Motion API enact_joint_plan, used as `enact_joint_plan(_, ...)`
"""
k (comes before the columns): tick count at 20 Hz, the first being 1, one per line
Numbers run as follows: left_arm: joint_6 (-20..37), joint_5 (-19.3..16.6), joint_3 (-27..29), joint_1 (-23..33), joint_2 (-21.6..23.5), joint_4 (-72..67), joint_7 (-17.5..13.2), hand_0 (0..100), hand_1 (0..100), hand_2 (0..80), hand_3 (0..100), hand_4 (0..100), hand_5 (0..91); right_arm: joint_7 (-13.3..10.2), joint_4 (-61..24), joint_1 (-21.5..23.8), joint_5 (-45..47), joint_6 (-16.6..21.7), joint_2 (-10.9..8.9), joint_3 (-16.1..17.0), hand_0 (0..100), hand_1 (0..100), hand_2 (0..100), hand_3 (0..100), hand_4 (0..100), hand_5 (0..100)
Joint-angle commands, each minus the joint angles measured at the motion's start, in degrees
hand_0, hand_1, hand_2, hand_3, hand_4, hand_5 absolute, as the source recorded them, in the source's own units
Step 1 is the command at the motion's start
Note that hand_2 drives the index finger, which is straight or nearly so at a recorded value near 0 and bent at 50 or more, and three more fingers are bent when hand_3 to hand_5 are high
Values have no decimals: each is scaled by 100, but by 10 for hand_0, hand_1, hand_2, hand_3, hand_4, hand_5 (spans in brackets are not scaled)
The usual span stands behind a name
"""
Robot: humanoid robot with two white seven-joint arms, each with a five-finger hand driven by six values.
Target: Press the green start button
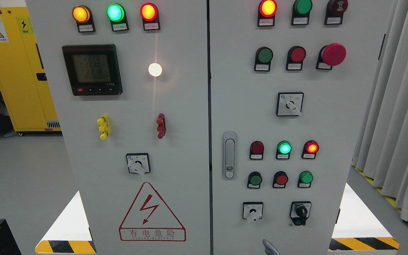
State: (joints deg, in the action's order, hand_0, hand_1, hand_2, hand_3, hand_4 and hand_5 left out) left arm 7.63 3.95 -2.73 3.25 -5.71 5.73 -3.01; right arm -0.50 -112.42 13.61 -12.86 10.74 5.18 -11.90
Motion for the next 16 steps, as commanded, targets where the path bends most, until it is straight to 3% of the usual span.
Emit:
enact_joint_plan(1, 2, 0, 0, 0, 0, -2, 2, 120, 556, 0, 0, 0, 0, -3, -8, 10, -6, 7, 1, 3, 452, 646, 0, 72, 164, 107)
enact_joint_plan(10, 2, 0, 0, 0, 0, 7, 2, 120, 556, 0, 0, 0, 0, -3, 10, 27, -102, 25, 1, 12, 457, 648, 0, 74, 174, 115)
enact_joint_plan(16, 2, 0, 0, 0, 0, 7, 2, 120, 556, 0, 0, 0, 0, -12, 45, -25, -487, 42, 1, 213, 458, 650, 0, 81, 208, 135)
